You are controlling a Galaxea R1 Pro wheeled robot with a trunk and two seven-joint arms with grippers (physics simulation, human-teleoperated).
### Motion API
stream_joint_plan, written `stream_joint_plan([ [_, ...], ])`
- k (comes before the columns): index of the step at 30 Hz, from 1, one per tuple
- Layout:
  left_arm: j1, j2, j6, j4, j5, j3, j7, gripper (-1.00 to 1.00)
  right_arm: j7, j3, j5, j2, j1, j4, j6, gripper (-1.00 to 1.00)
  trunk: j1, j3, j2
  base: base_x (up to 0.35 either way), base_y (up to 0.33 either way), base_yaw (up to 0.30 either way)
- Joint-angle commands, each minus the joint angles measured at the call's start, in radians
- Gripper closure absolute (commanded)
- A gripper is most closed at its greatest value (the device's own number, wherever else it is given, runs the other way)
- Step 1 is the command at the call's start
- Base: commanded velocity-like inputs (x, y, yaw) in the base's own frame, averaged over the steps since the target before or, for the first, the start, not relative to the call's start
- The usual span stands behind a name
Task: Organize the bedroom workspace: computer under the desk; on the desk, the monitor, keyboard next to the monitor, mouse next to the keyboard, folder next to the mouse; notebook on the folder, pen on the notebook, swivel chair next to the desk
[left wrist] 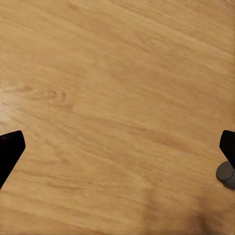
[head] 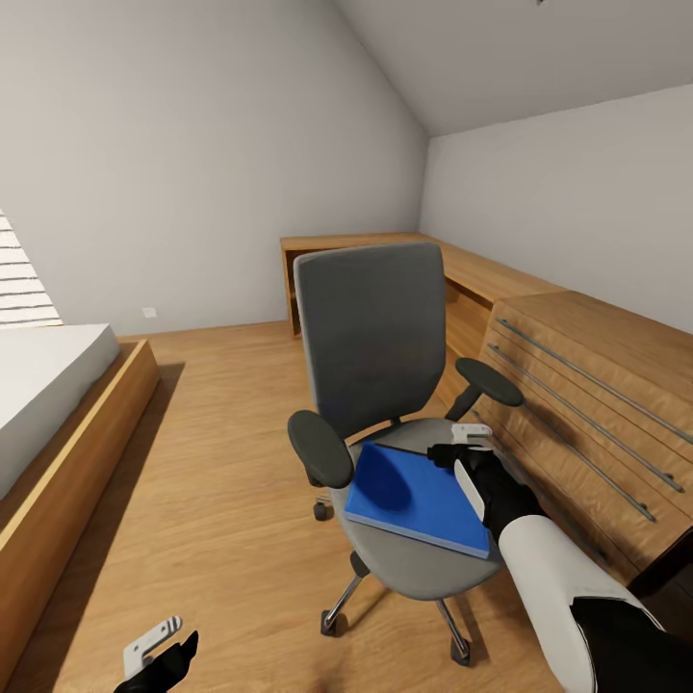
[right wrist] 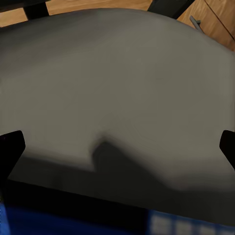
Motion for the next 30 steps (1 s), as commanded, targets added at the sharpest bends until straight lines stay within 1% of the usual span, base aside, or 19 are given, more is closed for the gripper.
stream_joint_plan([
  [1,0.0,0.0,0.005,-0.002,0.01,-0.001,0.002,-1.0,0.0,-0.004,0.004,0.001,0.0,-0.002,0.006,-1.0,0.0,-0.001,0.0,0.0,0.0,0.0],
  [30,0.0,0.0,0.005,-0.002,0.01,-0.002,0.002,-1.0,-0.001,-0.01,0.001,0.001,0.0,-0.022,0.005,-1.0,0.0,-0.001,0.0,0.0,0.0,0.0],
])
